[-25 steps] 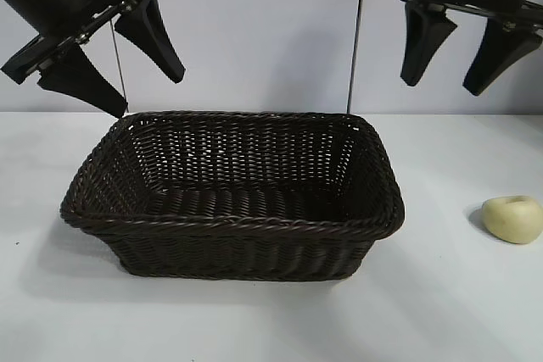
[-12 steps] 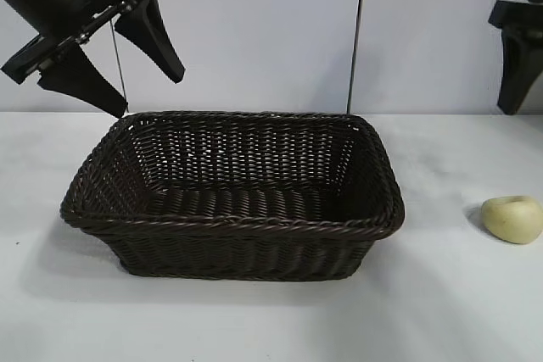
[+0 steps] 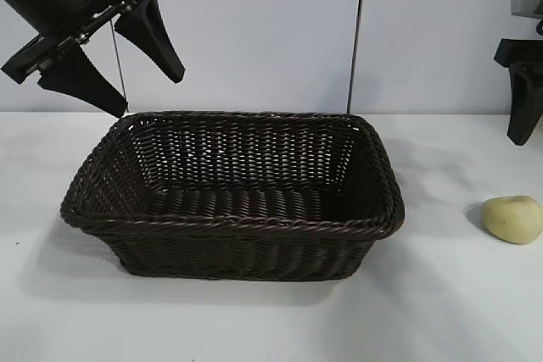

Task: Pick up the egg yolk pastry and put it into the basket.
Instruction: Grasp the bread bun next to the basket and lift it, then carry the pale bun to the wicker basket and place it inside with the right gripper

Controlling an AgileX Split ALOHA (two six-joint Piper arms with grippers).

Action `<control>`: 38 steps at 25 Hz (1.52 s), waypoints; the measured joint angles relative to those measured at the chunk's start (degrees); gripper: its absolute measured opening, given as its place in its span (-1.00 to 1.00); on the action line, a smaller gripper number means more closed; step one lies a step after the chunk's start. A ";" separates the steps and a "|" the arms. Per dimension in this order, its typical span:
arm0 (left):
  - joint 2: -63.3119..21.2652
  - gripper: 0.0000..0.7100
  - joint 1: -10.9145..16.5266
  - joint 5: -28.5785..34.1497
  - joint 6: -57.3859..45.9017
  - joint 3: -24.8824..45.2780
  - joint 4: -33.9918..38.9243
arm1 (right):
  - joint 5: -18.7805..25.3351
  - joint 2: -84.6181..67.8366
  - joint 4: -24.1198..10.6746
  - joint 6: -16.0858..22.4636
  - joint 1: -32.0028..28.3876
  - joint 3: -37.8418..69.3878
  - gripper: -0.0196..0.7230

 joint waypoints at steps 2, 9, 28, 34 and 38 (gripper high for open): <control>0.00 0.43 0.00 0.00 0.05 0.00 0.00 | -1.16 2.03 -0.13 0.53 0.00 0.00 0.51; 0.00 0.43 0.00 0.00 0.05 0.00 0.00 | -4.36 8.09 -0.58 1.82 0.00 0.00 0.51; 0.00 0.43 0.00 0.00 0.07 0.00 0.00 | -5.40 2.27 -0.34 2.77 0.00 -0.51 -0.86; 0.00 0.43 0.00 0.00 0.07 0.00 -0.06 | -2.78 -5.23 3.11 0.96 0.00 -0.51 -0.86; 0.00 0.43 0.00 0.00 0.11 0.00 -0.06 | -0.85 -9.60 5.89 -0.33 0.00 -0.51 -0.86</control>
